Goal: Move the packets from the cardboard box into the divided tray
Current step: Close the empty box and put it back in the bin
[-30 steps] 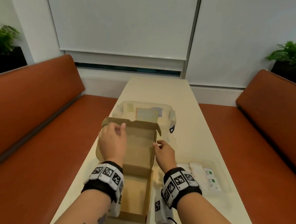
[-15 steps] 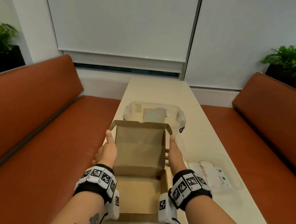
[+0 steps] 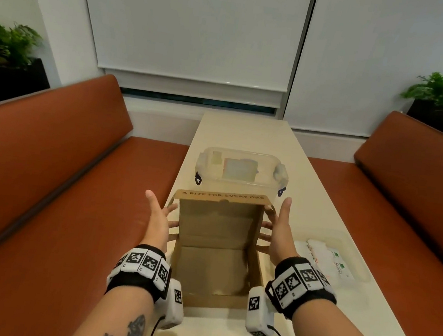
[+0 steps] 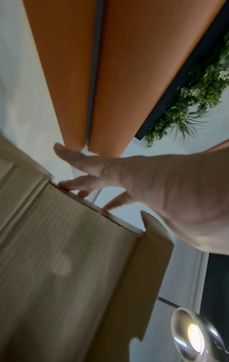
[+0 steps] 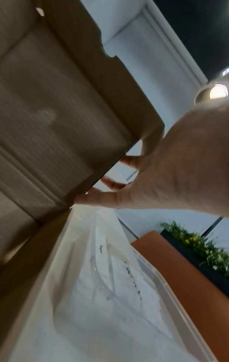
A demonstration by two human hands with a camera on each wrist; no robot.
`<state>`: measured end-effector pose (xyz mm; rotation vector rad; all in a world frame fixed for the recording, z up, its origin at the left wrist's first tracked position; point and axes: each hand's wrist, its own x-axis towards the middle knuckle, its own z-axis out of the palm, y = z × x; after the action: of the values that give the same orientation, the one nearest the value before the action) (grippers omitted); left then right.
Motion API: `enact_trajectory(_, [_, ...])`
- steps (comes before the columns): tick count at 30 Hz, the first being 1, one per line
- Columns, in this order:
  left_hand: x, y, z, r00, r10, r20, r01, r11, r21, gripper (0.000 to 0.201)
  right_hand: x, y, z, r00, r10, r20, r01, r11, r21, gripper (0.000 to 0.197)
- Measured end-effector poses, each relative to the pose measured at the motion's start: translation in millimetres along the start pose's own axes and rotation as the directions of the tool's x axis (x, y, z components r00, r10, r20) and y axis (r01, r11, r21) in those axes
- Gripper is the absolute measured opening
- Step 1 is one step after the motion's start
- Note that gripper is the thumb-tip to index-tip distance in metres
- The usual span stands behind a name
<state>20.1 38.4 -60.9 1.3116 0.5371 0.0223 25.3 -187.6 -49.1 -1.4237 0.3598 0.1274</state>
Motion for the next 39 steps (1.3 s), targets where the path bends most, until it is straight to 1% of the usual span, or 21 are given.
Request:
enact_trajectory(2, [-2.3, -1.5, 0.5, 0.998, -0.001, 0.058, 0.000, 1.000, 0.014, 0.091, -0.9, 2.5, 0.1, 1.000, -0.018, 0.004, 0.018, 1.000, -0.009, 0.081])
enact_trajectory(4, [-6.5, -3.2, 1.5, 0.993, 0.001, 0.121, -0.011, 0.997, 0.079, 0.088, -2.3, 6.4, 1.9, 0.999, -0.035, -0.005, 0.035, 0.999, 0.015, 0.070])
enact_trajectory(5, [-8.8, -4.8, 1.7, 0.989, -0.001, 0.151, -0.014, 0.995, 0.099, 0.079, -2.7, 9.6, 2.1, 0.999, -0.041, -0.020, 0.042, 0.998, 0.053, 0.061])
enact_trajectory(7, [-11.6, -8.5, 0.2, 0.986, -0.015, 0.168, 0.004, 0.998, 0.066, 0.051, -2.9, 17.6, 1.1, 0.996, -0.043, -0.077, 0.054, 0.988, 0.147, 0.046])
enact_trajectory(9, [-9.6, -14.8, -3.3, 0.988, 0.000, 0.154, -0.002, 1.000, 0.011, 0.032, -2.9, 27.3, -0.9, 0.989, -0.046, -0.137, 0.071, 0.980, 0.187, 0.046])
enact_trajectory(10, [-8.1, -18.5, -5.0, 0.990, 0.024, 0.138, -0.026, 1.000, 0.011, 0.028, -2.1, 33.1, -2.2, 0.984, -0.052, -0.169, 0.082, 0.981, 0.177, 0.046])
enact_trajectory(12, [-5.3, -26.3, -6.5, 0.994, 0.064, 0.093, -0.070, 0.996, 0.060, 0.020, -2.8, 44.5, -2.6, 0.968, -0.068, -0.240, 0.099, 0.988, 0.119, 0.034])
enact_trajectory(14, [-3.2, -35.8, -5.3, 0.995, 0.087, 0.046, -0.091, 0.991, 0.102, 0.015, -5.6, 55.4, 1.0, 0.953, -0.099, -0.287, 0.111, 0.993, 0.028, 0.022])
enact_trajectory(16, [-0.6, -45.0, -3.2, 0.995, 0.102, 0.020, -0.104, 0.989, 0.105, 0.010, -8.6, 62.4, 6.5, 0.937, -0.153, -0.313, 0.134, 0.988, -0.083, 0.015])
enact_trajectory(19, [1.9, -55.8, -2.2, 0.987, 0.161, -0.020, -0.156, 0.975, 0.158, 0.013, -11.5, 65.5, 13.1, 0.924, -0.223, -0.311, 0.146, 0.957, -0.250, 0.021])
enact_trajectory(22, [3.2, -62.9, -4.0, 0.973, 0.227, -0.037, -0.211, 0.944, 0.252, 0.019, -11.0, 72.0, 16.9, 0.932, -0.249, -0.264, 0.135, 0.913, -0.386, 0.025])
enact_trajectory(26, [6.1, -70.9, -4.4, 0.982, 0.184, -0.037, -0.159, 0.920, 0.357, 0.044, -10.8, 83.5, 19.3, 0.962, -0.175, -0.207, 0.069, 0.897, -0.437, 0.044])
enact_trajectory(29, [10.2, -76.1, -2.8, 0.987, 0.156, -0.031, -0.121, 0.865, 0.488, 0.053, -10.2, 90.0, 16.0, 0.968, -0.157, -0.194, 0.047, 0.878, -0.476, 0.051])
enact_trajectory(32, [13.1, -80.0, -0.6, 0.992, 0.126, -0.008, -0.103, 0.841, 0.532, 0.054, -5.0, 95.1, 12.1, 0.971, -0.135, -0.195, 0.023, 0.872, -0.489, 0.052])
enact_trajectory(34, [15.0, -81.8, 0.5, 0.992, 0.123, -0.022, -0.086, 0.802, 0.591, 0.053, 0.2, 97.8, 9.6, 0.975, -0.101, -0.199, -0.015, 0.859, -0.511, 0.052])
enact_trajectory(37, [17.0, -85.1, 1.8, 0.993, 0.112, -0.039, -0.061, 0.763, 0.644, 0.052, 6.4, 101.1, 5.9, 0.982, -0.056, -0.180, -0.055, 0.828, -0.558, 0.042])
enact_trajectory(39, [17.7, -86.0, 2.8, 0.993, 0.105, -0.060, -0.037, 0.732, 0.681, 0.051, 8.8, 101.3, 4.4, 0.984, -0.046, -0.173, -0.066, 0.804, -0.591, 0.039])
